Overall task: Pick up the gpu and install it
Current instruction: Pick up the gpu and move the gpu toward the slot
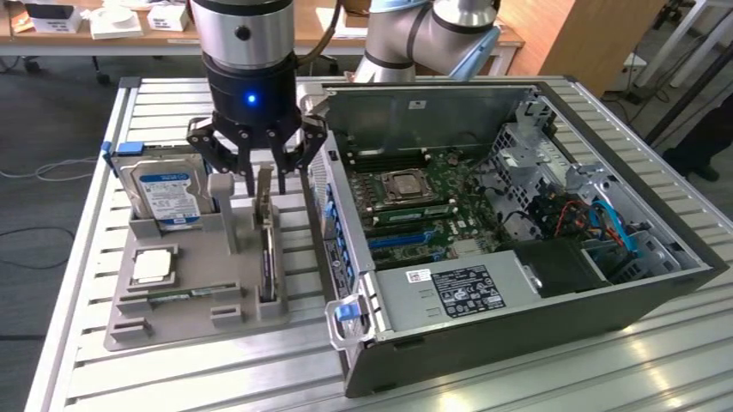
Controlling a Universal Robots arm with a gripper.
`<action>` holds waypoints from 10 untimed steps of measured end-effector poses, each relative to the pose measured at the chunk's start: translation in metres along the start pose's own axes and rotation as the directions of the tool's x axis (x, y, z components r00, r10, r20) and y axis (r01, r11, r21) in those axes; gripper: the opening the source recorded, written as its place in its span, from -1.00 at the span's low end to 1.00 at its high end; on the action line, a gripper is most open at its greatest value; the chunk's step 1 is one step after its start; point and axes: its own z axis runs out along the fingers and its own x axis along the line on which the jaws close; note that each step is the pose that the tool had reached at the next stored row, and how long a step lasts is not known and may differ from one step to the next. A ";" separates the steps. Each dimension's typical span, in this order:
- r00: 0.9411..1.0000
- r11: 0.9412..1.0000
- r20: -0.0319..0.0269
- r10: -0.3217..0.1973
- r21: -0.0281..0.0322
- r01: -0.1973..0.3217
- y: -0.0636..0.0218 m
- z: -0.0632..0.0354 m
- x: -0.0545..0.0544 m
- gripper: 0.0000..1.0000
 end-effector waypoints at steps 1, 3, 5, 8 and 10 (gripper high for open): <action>1.000 1.000 0.000 0.000 0.000 0.000 -0.0001 0.0018 0.000 -0.17; 1.000 1.000 0.000 0.000 0.000 0.000 -0.0002 0.0054 0.000 -0.17; 1.000 1.000 0.000 0.000 0.000 0.000 -0.0003 0.0070 0.000 -0.17; 1.000 1.000 0.000 0.000 0.000 0.000 -0.0003 0.0070 0.000 -0.17; 1.000 1.000 0.000 0.000 0.000 0.000 -0.0010 0.0075 0.001 -0.17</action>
